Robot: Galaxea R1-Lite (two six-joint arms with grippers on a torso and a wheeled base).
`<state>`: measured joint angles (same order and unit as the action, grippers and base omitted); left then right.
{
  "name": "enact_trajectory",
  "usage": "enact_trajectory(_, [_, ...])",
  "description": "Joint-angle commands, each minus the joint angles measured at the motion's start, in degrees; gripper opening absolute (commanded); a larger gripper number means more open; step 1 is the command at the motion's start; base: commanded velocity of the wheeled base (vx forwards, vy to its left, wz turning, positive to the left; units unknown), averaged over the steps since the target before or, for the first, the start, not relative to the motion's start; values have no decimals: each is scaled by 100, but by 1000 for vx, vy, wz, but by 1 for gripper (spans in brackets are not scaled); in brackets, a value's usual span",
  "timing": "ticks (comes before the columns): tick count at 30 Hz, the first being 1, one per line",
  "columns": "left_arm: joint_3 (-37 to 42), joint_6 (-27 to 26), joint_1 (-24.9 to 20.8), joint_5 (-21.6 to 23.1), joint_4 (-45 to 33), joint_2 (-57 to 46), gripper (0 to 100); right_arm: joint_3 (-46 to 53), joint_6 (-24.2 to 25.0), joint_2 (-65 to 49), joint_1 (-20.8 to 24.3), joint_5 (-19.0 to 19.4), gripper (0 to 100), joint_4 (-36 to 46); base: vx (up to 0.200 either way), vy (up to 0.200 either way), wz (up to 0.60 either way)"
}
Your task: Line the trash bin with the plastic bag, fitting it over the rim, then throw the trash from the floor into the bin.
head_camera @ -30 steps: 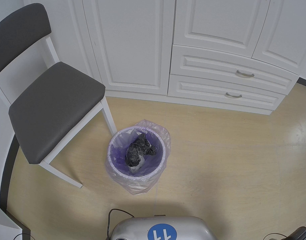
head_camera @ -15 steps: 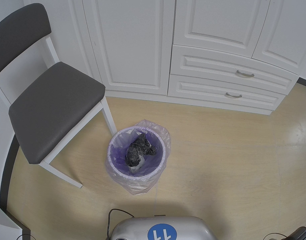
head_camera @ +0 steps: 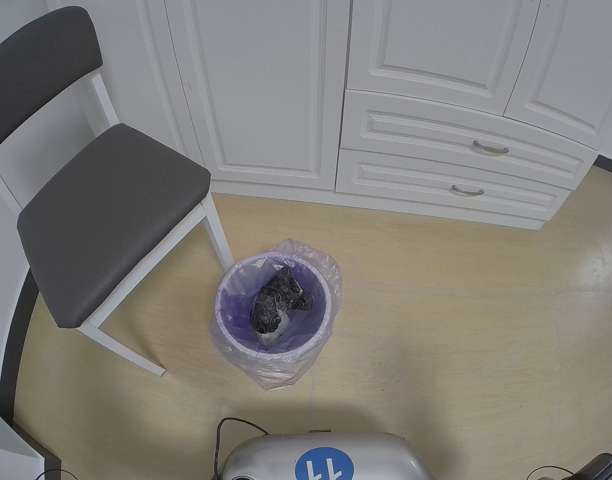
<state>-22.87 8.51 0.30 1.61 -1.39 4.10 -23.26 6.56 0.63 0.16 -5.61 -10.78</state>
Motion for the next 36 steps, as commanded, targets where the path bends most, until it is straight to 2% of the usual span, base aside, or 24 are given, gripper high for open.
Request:
enact_trajectory(1, [608,-183,-66,-38,69,-401,100,217,-32,-63,2,280,100,-21,0,0,0])
enact_trajectory(4, [916,-420,-66,-108,253,-401,100,304,-32,-63,2,271,100,-30,0,0,0])
enact_trajectory(6, [1443,-508,-66,-363,622,-410,100,454,-129,-63,2,227,100,-109,0,0,0])
enact_trajectory(10, [2243,-473,-66,-416,807,-410,100,990,-533,-63,2,236,100,-847,0,0,0])
enact_trajectory(12, [2243,-473,-66,-416,807,-410,100,990,-533,-63,2,236,100,-847,0,0,0])
enact_trajectory(13, [2261,-315,-66,-495,411,-410,100,1517,-893,-63,2,227,100,-1383,0,0,0])
enact_trajectory(16, [2243,-113,-66,-477,359,-410,100,1939,-999,-63,2,218,100,-1726,0,0,0])
enact_trajectory(21, [2269,-368,-57,-644,315,-410,100,2317,-1007,-63,2,209,100,-1911,0,0,0])
enact_trajectory(26, [2261,-429,-57,-574,253,-410,100,2326,-981,-63,2,227,100,-1656,0,0,0])
enact_trajectory(30, [2287,-781,-57,-302,148,-410,100,2326,-1007,-63,2,218,100,-917,0,0,0])
enact_trajectory(36, [2287,-798,-66,-302,139,-410,100,2326,-999,-63,2,227,100,93,0,0,0])
